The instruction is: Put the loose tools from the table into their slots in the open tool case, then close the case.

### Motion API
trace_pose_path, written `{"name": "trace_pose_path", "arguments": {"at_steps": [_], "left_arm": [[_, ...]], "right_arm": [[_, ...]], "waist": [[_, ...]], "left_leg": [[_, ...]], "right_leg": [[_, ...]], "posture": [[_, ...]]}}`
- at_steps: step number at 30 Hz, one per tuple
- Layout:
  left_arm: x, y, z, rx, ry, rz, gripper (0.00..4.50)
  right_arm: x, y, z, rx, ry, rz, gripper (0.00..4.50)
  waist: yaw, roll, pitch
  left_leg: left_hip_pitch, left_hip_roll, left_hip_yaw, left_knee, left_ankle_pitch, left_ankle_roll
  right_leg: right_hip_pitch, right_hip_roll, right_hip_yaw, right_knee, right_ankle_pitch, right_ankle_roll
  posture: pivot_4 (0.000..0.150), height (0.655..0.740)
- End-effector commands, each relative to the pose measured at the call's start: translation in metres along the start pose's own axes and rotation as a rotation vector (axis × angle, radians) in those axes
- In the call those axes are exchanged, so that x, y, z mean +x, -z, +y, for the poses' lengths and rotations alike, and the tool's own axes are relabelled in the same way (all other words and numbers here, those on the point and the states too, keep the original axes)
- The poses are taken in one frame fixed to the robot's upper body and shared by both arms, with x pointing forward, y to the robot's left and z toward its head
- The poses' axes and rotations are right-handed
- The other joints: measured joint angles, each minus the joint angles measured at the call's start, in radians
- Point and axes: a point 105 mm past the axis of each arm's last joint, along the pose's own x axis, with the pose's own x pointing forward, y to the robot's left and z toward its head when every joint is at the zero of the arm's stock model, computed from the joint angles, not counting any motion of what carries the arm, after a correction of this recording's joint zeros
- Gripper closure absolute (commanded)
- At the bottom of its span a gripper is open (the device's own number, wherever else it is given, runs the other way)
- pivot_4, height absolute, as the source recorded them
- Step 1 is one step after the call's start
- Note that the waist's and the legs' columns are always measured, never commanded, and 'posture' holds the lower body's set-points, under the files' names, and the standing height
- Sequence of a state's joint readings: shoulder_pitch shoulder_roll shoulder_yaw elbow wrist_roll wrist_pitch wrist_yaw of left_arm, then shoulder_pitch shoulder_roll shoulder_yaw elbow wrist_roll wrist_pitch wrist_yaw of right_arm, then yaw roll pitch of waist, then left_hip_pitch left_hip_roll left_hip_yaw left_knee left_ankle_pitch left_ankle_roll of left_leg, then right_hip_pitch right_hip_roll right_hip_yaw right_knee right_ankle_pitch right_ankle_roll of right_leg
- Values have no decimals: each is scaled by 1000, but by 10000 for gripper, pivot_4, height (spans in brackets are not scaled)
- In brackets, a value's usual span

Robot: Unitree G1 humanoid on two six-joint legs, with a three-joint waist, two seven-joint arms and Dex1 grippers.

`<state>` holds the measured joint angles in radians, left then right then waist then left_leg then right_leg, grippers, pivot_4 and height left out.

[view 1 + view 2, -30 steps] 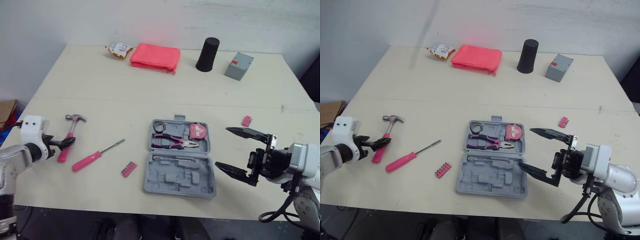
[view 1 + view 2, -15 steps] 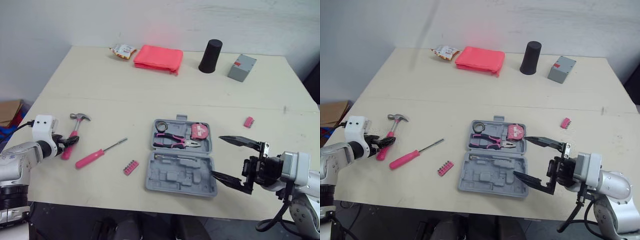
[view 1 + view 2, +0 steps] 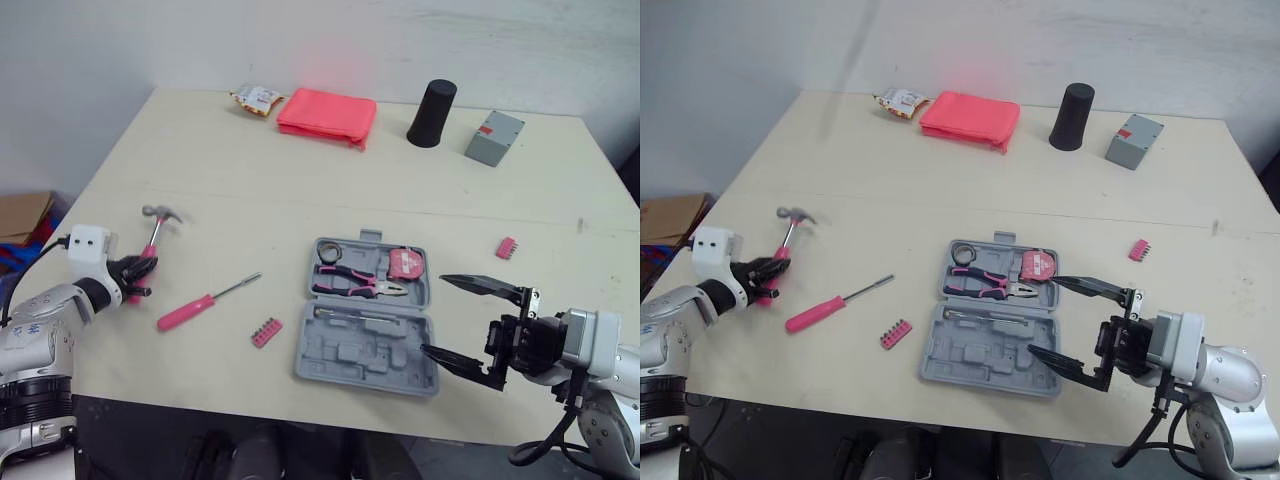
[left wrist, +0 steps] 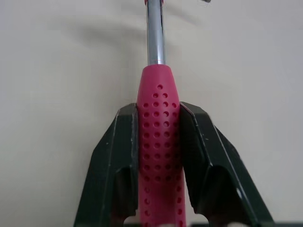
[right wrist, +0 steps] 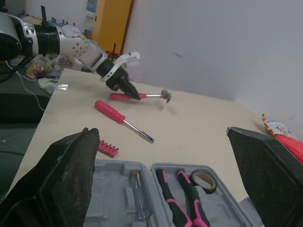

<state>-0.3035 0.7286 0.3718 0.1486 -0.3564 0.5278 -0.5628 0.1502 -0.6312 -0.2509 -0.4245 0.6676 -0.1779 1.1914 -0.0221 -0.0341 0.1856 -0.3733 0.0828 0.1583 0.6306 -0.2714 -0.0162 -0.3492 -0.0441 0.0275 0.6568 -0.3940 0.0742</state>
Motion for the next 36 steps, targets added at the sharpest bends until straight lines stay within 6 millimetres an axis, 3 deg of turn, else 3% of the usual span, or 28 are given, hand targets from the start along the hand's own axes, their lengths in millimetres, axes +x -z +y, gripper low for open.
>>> {"name": "trace_pose_path", "arguments": {"at_steps": [1, 6, 9, 12, 14, 20, 27, 36], "left_arm": [[-12, -67, -60, 306, 323, -246, 39171], [-18, -60, -140, 545, 736, -208, 39171], [-16, -60, -180, 522, 888, -229, 39171], [-17, -46, -227, 533, 1069, -190, 39171], [-17, -37, -247, 579, 1142, -144, 39171], [-9, -23, -279, 703, 1208, 9, 39171], [-5, -3, -295, 792, 1208, 103, 39171], [9, 1, -299, 798, 1148, 174, 39171]], "right_arm": [[-11, -6, -2, -45, 2, 31, 0], [-37, -3, -8, -57, 6, 163, 0], [-51, -1, -12, -48, 54, 228, 0], [-63, 2, -7, 2, 90, 291, 0], [-68, 3, -3, 23, 98, 327, 0], [-62, -2, 7, 55, 142, 344, 0], [-46, -3, 15, 74, 184, 324, 0], [-41, -2, 13, 71, 204, 314, 0]], "waist": [[0, -1, 0], [-5, 1, 1], [-6, 1, 1], [-5, 1, 1], [-6, 1, 1], [-11, 2, 2], [-7, 2, 2], [-5, 2, 2]], "left_leg": [[-1, 0, 0, 0, -1, 0], [0, 0, 6, 0, -3, 1], [0, 0, 7, 0, -3, 1], [0, 1, 6, 0, -3, 0], [1, 1, 6, 0, -3, 0], [4, 1, 6, 1, -2, 0], [3, 1, 4, 2, -1, 0], [3, 0, 3, 3, -1, 1]], "right_leg": [[0, 0, 0, -2, 0, 0], [1, 1, 4, -7, 0, 1], [1, 3, 6, -9, 0, 1], [1, 4, 7, -9, 0, 2], [2, 5, 7, -9, 0, 3], [3, 6, 10, -7, 0, 4], [4, 6, 9, -5, 0, 4], [5, 5, 9, -4, 0, 4]], "posture": [[1500, 7400], [1500, 7400], [1500, 7400], [1500, 7400], [1500, 7400], [1500, 7400], [1500, 7400], [1500, 7400]]}}
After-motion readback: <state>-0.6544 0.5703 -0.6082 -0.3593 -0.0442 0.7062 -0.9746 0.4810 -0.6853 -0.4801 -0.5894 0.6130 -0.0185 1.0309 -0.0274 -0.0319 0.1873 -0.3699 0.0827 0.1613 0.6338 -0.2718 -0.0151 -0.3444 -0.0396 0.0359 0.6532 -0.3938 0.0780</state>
